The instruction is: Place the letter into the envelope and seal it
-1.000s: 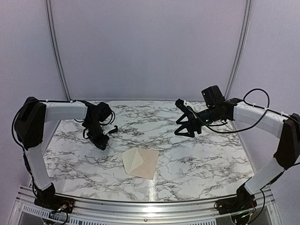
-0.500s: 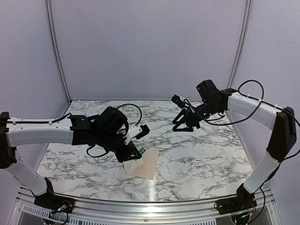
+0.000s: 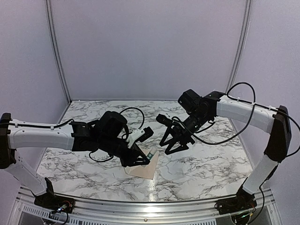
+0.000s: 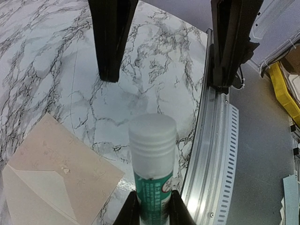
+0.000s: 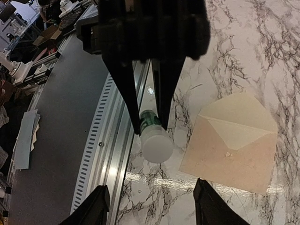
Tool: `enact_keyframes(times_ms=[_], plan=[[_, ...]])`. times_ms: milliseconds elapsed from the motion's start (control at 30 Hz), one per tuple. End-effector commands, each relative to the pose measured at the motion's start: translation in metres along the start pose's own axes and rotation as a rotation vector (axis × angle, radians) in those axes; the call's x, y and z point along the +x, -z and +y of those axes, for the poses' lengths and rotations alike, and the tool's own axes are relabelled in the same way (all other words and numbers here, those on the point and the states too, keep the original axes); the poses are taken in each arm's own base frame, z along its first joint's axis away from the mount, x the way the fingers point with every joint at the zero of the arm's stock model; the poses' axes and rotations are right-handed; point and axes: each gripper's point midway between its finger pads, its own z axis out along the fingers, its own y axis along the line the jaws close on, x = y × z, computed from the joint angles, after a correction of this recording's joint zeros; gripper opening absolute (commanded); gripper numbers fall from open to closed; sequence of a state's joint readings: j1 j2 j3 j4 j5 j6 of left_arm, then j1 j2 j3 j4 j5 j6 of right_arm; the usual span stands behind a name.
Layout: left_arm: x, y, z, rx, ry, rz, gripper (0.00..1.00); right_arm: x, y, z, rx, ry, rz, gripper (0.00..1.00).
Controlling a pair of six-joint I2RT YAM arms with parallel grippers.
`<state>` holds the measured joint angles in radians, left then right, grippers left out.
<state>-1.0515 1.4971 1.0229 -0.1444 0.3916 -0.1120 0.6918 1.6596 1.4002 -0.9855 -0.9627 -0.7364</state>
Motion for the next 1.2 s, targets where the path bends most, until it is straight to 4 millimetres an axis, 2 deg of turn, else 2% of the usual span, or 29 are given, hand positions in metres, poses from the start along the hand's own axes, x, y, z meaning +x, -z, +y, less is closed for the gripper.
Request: enact_keyframes(times_ms=[0, 300, 767, 1167], plan=[[-0.017, 0.006, -0.019, 0.081, -0.016, -0.061, 0.01, -0.014, 0.0, 0.007, -0.013, 0.021, -0.01, 0.57], [-0.017, 0.004, -0.021, 0.099, -0.016, -0.059, 0.01, -0.023, -0.01, 0.012, -0.068, -0.001, -0.031, 0.53], [-0.01, -0.002, -0.02, 0.106, -0.011, -0.038, 0.01, -0.028, -0.021, 0.018, -0.093, 0.008, -0.022, 0.4], [-0.006, -0.004, -0.018, 0.101, -0.008, -0.019, 0.01, -0.026, -0.024, 0.008, -0.054, -0.004, -0.005, 0.15]])
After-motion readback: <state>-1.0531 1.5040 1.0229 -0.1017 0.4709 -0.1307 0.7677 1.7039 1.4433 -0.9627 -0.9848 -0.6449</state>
